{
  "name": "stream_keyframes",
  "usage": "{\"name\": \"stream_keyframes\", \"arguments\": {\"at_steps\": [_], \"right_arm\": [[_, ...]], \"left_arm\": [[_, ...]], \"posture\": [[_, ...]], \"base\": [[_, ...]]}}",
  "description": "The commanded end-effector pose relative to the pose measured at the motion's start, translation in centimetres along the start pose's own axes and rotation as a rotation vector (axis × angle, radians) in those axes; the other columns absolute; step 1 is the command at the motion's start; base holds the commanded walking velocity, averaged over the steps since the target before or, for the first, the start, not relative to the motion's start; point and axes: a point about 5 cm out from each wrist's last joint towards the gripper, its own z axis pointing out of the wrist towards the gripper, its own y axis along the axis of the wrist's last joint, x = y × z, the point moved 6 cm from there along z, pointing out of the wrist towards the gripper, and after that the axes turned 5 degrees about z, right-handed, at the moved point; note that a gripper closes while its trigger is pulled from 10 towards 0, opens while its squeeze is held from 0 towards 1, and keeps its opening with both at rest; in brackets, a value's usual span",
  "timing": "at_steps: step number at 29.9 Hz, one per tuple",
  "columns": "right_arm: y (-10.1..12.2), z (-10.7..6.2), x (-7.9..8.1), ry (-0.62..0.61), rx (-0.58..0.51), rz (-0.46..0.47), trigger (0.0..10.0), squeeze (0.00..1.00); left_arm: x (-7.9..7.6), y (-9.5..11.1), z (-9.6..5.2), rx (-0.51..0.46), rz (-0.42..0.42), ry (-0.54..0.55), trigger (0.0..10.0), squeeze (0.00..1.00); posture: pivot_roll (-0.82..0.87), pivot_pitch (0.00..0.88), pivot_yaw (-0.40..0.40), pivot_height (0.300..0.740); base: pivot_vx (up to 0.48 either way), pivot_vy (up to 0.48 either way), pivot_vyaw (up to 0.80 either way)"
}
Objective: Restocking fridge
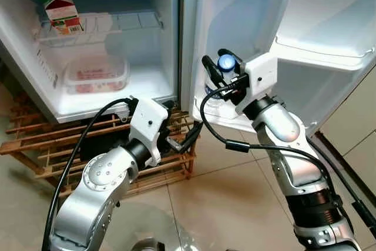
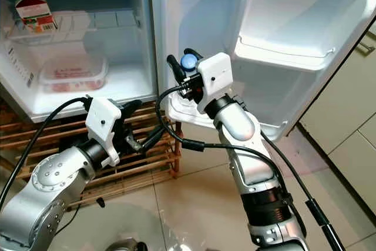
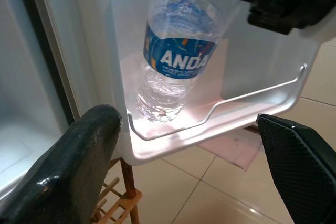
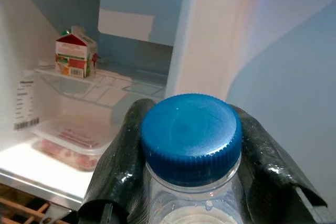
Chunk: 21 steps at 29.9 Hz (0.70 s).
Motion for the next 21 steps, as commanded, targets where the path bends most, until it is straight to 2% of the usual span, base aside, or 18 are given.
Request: {"name": "stream_keyframes", "arguments": {"at_steps": [1, 11, 15, 21], "right_arm": [[1.2, 0.6, -0.4, -0.003, -0.054, -0.040, 10.0, 0.00], [0.3, 1.2, -1.7, -0.049, -0.063, -0.049, 10.0, 0.00], [-1.1, 1.1, -2.2, -0.070, -0.025, -0.012, 10.0, 0.00], [-1.6, 1.1, -2.8, -0.089, -0.031, 0.011, 10.0, 0.00]], "left_arm": [[-0.6, 0.3, -0.1, -0.003, 0.003, -0.025, 10.0, 0.00], [-0.4, 0.2, 0.2, 0.001, 0.015, -0.036, 10.0, 0.00], [-0.2, 0.2, 0.3, 0.002, 0.026, -0.036, 10.0, 0.00], [-0.4, 0.2, 0.1, 0.006, 0.026, -0.036, 10.0, 0.00]], "posture": [[0.04, 0.034, -0.022, 0.740], [0.03, 0.033, 0.001, 0.740], [0.03, 0.036, 0.004, 0.740], [0.03, 0.043, 0.007, 0.740]], "base": [[0.000, 0.000, 0.00], [0.000, 0.000, 0.00], [0.000, 0.000, 0.00], [0.000, 0.000, 0.00]]}}
